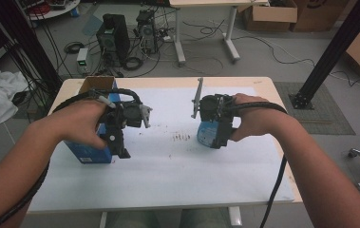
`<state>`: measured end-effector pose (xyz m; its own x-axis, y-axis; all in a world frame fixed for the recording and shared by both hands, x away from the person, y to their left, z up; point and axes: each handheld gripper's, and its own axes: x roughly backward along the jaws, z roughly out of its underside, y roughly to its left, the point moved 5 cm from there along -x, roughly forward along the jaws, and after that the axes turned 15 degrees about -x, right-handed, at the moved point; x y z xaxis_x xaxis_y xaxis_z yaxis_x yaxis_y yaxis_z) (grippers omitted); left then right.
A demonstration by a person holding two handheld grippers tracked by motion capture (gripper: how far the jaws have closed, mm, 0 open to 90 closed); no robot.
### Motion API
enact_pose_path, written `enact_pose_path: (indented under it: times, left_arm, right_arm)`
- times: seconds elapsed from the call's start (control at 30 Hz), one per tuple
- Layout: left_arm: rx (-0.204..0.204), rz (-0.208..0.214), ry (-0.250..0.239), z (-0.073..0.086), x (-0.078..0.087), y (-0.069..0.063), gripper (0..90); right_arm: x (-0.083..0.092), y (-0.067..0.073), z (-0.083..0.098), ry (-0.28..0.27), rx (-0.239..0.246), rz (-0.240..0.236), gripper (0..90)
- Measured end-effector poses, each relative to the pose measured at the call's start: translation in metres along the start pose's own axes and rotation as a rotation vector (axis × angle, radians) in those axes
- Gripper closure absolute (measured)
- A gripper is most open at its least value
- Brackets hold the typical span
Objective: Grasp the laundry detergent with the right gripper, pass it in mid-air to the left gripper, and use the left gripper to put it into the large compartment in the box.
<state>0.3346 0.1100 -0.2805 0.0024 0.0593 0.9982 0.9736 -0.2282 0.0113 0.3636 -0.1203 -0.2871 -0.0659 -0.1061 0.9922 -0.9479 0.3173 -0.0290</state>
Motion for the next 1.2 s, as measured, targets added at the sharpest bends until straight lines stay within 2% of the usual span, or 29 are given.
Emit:
enact_pose_path:
  times: [0.3, 0.47, 0.5, 0.53, 0.57, 0.6, 0.63, 0.67, 0.7, 0.73, 0.77, 0.8, 0.83, 0.87, 0.9, 0.93, 0.97, 1.0, 1.03, 1.07, 1.1, 1.13, 1.2]
  left_arm:
    - [0.011, 0.001, -0.001, 0.001, 0.001, -0.004, 0.1]
    - [0.013, -0.005, -0.004, 0.002, 0.004, -0.008, 0.1]
    - [0.013, -0.005, -0.004, 0.002, 0.004, -0.008, 0.1]
    - [0.015, -0.009, -0.006, 0.002, 0.004, -0.009, 0.1]
    - [0.015, -0.009, -0.006, 0.002, 0.004, -0.009, 0.1]
    - [0.015, -0.010, -0.007, 0.003, 0.004, -0.009, 0.1]
    - [0.008, -0.013, -0.005, 0.002, 0.005, -0.009, 0.1]
    - [0.008, -0.013, -0.005, 0.002, 0.005, -0.009, 0.1]
    - [0.010, -0.011, -0.006, 0.002, 0.005, -0.010, 0.1]
    - [0.004, -0.015, -0.007, 0.001, 0.006, -0.009, 0.1]
    - [0.005, -0.017, -0.013, 0.001, 0.006, -0.010, 0.1]
    - [0.008, -0.012, -0.011, 0.001, 0.006, -0.010, 0.1]
    - [0.007, -0.016, -0.014, 0.000, 0.006, -0.010, 0.1]
    - [0.006, -0.019, -0.013, 0.000, 0.006, -0.010, 0.1]
    - [0.006, -0.023, -0.011, 0.000, 0.006, -0.010, 0.1]
    - [0.001, -0.023, -0.005, 0.001, 0.005, -0.010, 0.1]
    - [0.001, -0.023, -0.005, 0.001, 0.005, -0.010, 0.1]
    - [0.001, -0.023, -0.004, 0.001, 0.005, -0.010, 0.1]
    - [0.008, -0.017, -0.007, 0.001, 0.004, -0.010, 0.1]
    - [0.008, -0.017, -0.007, 0.001, 0.004, -0.010, 0.1]
    - [0.004, -0.020, -0.008, 0.001, 0.004, -0.010, 0.1]
    - [0.004, -0.020, -0.008, 0.001, 0.004, -0.010, 0.1]
    - [-0.002, -0.020, -0.008, 0.001, 0.004, -0.009, 0.1]
  right_arm:
    - [-0.003, 0.002, -0.001, -0.006, 0.007, -0.003, 0.0]
    - [0.003, 0.002, -0.004, -0.115, 0.005, -0.012, 0.0]
    - [0.003, 0.002, -0.004, -0.115, 0.005, -0.012, 0.0]
    - [0.006, 0.001, -0.004, -0.180, -0.008, -0.012, 0.0]
    - [0.007, 0.000, -0.004, -0.217, -0.017, -0.013, 0.0]
    - [0.007, 0.000, -0.004, -0.217, -0.017, -0.013, 0.0]
    - [0.011, -0.003, -0.002, -0.292, -0.038, -0.015, 0.0]
    - [0.011, -0.003, -0.002, -0.292, -0.038, -0.015, 0.0]
    - [0.013, -0.004, -0.001, -0.329, -0.045, -0.016, 0.0]
    - [0.018, -0.007, 0.003, -0.408, -0.066, -0.024, 0.0]
    - [0.018, -0.007, 0.003, -0.408, -0.066, -0.024, 0.0]
    - [0.023, -0.009, 0.008, -0.496, -0.087, -0.033, 0.0]
    - [0.023, -0.009, 0.008, -0.496, -0.087, -0.033, 0.0]
    - [0.029, -0.011, 0.016, -0.585, -0.115, -0.038, 0.0]
    - [0.029, -0.011, 0.016, -0.585, -0.115, -0.038, 0.0]
    - [0.034, -0.013, 0.026, -0.665, -0.141, -0.048, 0.0]
    - [0.035, -0.014, 0.031, -0.696, -0.151, -0.039, 0.0]
    - [0.035, -0.014, 0.031, -0.696, -0.151, -0.039, 0.0]
    - [0.038, -0.016, 0.042, -0.746, -0.178, -0.024, 0.0]
    - [0.038, -0.016, 0.042, -0.746, -0.178, -0.024, 0.0]
    - [0.038, -0.019, 0.054, -0.788, -0.209, -0.009, 0.0]
    - [0.038, -0.019, 0.054, -0.788, -0.209, -0.009, 0.0]
    - [0.035, -0.023, 0.071, -0.837, -0.252, 0.006, 0.0]
